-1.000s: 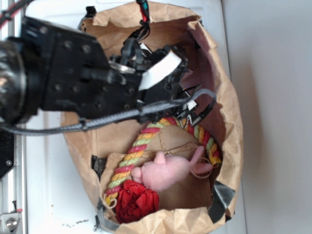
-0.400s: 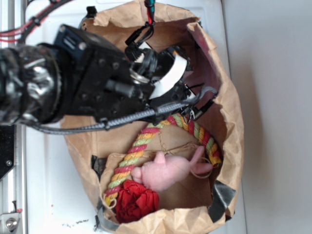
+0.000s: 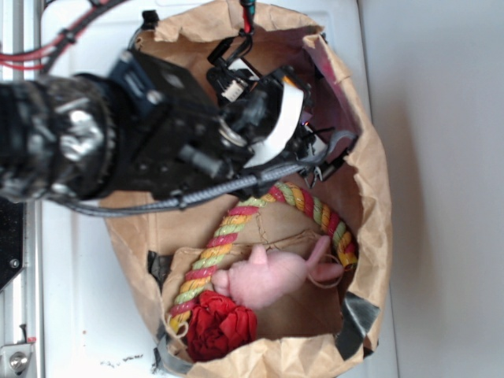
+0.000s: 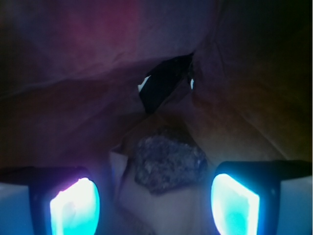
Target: Grab the rock.
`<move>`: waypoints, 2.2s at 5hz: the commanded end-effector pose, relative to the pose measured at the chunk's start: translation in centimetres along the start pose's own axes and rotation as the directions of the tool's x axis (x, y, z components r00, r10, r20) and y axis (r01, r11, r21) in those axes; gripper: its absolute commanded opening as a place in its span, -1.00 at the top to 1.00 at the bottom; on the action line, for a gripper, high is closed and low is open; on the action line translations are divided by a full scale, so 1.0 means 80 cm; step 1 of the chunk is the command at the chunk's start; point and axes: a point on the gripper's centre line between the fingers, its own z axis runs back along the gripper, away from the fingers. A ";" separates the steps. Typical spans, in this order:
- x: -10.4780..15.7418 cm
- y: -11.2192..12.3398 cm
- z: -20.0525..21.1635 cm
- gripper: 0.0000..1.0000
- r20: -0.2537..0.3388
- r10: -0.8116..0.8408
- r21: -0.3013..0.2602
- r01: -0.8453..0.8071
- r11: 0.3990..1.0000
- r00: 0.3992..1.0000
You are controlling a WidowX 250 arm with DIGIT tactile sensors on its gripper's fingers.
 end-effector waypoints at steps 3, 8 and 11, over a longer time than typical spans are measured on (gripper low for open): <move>0.012 -0.004 -0.003 -1.00 0.072 -0.001 0.029 -0.001 1.000 0.997; 0.007 -0.008 -0.011 1.00 0.106 0.014 0.062 -0.021 0.998 0.994; 0.046 0.001 0.073 1.00 -0.048 -0.103 -0.111 0.097 0.989 0.994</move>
